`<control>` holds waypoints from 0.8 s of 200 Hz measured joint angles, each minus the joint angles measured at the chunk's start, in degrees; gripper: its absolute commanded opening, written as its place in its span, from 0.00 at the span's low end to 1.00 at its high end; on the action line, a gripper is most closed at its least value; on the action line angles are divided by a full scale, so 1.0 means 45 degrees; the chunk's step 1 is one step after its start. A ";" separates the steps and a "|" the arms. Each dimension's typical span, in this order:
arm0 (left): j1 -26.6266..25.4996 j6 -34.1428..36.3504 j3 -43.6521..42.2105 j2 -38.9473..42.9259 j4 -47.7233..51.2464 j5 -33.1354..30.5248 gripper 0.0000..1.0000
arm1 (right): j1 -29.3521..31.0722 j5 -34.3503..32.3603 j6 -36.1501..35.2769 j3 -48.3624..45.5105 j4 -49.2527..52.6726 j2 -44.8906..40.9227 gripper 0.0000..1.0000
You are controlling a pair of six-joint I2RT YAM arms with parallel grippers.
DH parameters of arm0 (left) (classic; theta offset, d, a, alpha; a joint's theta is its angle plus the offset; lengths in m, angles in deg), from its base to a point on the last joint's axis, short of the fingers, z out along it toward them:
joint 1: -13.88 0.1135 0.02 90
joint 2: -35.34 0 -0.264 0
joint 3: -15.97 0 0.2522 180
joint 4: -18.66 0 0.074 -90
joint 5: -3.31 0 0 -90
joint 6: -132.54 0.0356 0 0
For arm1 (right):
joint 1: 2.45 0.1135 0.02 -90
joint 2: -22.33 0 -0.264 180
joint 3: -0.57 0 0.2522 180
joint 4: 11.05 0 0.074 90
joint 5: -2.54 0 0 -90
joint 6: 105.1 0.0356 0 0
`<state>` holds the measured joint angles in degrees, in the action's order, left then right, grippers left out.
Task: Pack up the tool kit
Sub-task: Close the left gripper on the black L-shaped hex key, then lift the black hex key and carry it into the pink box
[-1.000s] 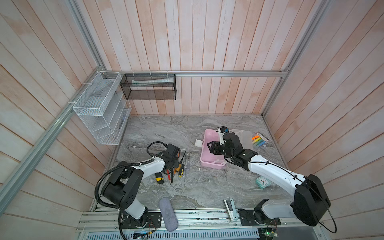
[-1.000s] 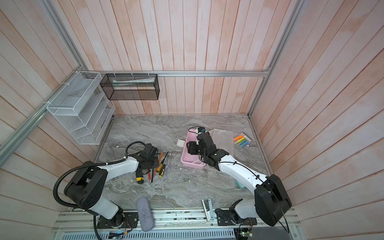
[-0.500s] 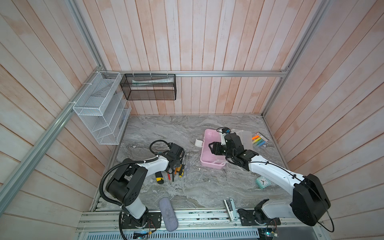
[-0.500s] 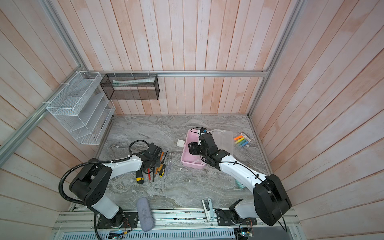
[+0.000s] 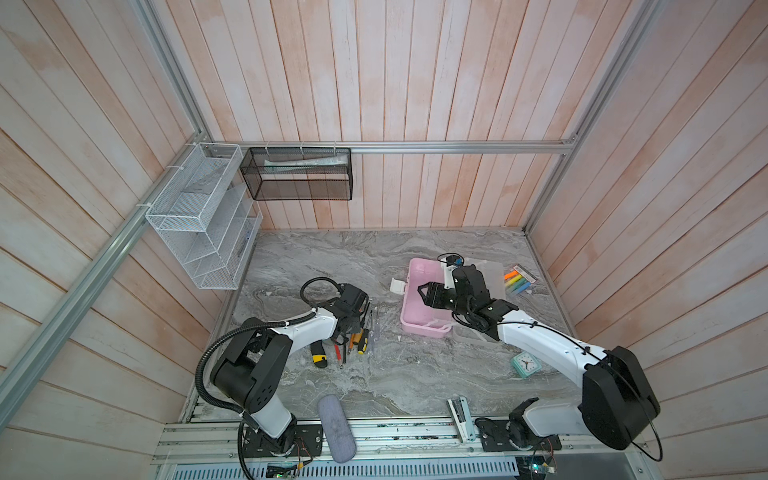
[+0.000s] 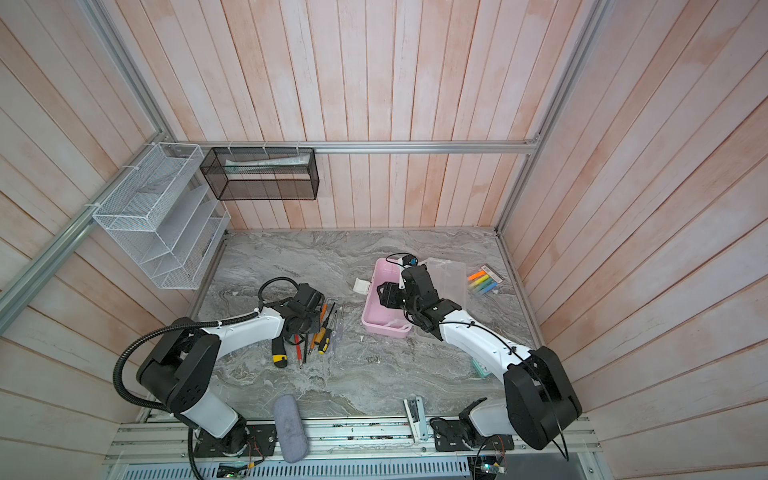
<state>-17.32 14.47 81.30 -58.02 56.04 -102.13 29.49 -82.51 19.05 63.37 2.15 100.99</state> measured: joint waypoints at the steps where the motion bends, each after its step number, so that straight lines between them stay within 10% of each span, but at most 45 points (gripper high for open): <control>1: 0.0000 0.0000 0.0000 0.0000 0.0000 0.0000 0.00 | 0.0000 0.0000 0.0000 0.0000 0.0000 0.0000 0.61; 79: -0.0811 0.0277 0.3322 0.1637 0.0131 0.0695 0.00 | -0.1044 0.0379 0.0787 -0.0539 -0.0641 -0.1656 0.60; 160: -0.1919 -0.0194 0.8068 -0.3240 -0.2025 0.3410 0.00 | -0.2118 0.0418 0.1175 -0.0821 -0.0855 -0.2769 0.59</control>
<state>-25.95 13.59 117.60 -72.60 46.93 -86.79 19.96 -80.63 24.34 59.67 -1.69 88.53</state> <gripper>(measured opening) 0.093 0.594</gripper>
